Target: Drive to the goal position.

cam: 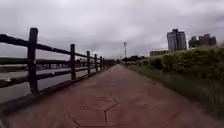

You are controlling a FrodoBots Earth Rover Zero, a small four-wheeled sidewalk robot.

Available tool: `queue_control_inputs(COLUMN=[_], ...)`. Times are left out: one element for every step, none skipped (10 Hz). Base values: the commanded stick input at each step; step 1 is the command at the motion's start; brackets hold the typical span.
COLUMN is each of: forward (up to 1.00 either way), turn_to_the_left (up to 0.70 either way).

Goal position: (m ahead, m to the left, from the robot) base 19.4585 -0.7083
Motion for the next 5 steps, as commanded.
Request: queue_control_inputs(forward=[1.0,1.0,1.0,1.0,1.0], turn_to_the_left=[0.0,0.0,0.0,0.0,0.0])
